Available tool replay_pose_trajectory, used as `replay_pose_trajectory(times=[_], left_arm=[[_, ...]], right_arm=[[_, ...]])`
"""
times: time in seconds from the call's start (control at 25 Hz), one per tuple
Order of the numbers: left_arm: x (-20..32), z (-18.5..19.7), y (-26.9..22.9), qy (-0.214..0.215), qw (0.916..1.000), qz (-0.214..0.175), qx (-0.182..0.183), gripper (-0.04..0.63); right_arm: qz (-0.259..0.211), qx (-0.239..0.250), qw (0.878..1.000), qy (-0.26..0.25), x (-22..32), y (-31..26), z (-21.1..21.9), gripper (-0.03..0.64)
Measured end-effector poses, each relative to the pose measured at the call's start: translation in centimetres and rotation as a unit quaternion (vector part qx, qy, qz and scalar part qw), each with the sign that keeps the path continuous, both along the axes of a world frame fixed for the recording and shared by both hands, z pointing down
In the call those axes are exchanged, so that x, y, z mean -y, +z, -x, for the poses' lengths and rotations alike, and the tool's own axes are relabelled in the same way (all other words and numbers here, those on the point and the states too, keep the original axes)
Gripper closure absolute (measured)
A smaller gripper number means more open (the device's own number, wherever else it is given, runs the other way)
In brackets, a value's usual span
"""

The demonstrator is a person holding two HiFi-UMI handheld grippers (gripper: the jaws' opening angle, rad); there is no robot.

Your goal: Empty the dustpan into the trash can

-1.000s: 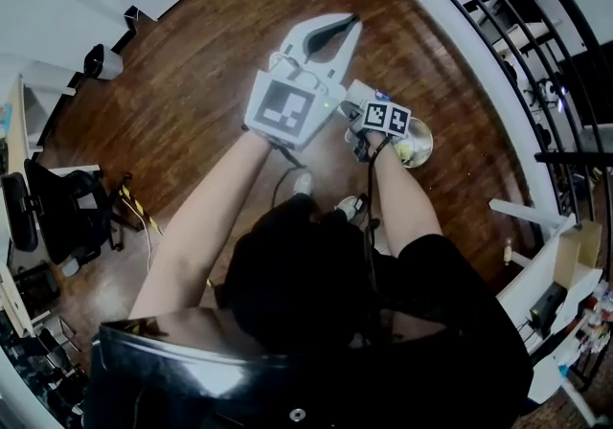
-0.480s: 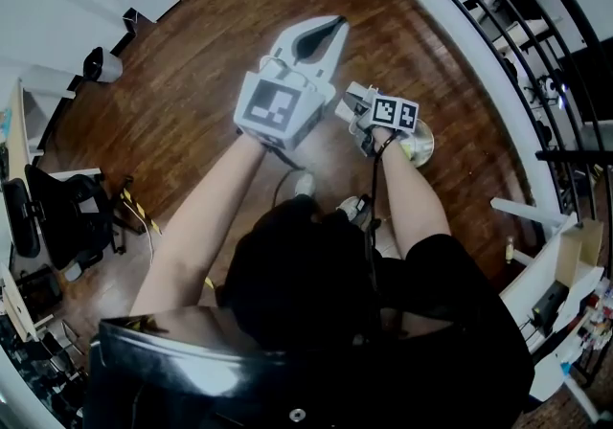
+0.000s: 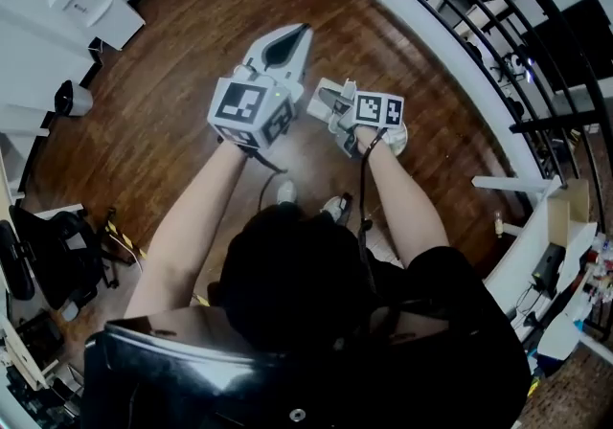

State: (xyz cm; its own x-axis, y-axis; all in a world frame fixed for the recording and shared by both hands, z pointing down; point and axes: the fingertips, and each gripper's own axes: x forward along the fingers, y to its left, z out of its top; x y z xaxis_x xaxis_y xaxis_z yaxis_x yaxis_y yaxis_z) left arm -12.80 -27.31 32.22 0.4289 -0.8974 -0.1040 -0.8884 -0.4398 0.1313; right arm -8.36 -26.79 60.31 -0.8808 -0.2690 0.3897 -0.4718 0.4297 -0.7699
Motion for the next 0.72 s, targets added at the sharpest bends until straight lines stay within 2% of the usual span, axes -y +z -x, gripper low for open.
replay_pose_trajectory(times=[0.2, 0.32, 0.4, 0.52, 0.72], left_arm=[[0.5, -1.6, 1.6, 0.038, 0.9984, 0.025, -0.034, 0.589], [1.4, -2.7, 3.3, 0.066, 0.994, 0.063, -0.06, 0.589], [2.0, -3.7, 4.6, 0.086, 0.9882, 0.094, -0.085, 0.589], [3.0, -5.7, 6.6, 0.114, 0.9738, 0.148, -0.13, 0.586], [3.8, -10.2, 10.4, 0.159, 0.9395, 0.236, -0.191, 0.559]], right_arm=[[-0.034, 0.004, 0.999, 0.005, -1.2, -5.3, -2.0, 0.611], [-0.058, 0.004, 0.998, 0.006, -1.7, -8.7, -3.3, 0.612], [-0.07, 0.007, 0.997, 0.015, -2.1, -10.9, -4.4, 0.611], [-0.091, 0.008, 0.996, 0.025, -2.9, -14.2, -6.4, 0.611], [-0.121, -0.002, 0.992, 0.034, -5.1, -18.4, -9.4, 0.611]])
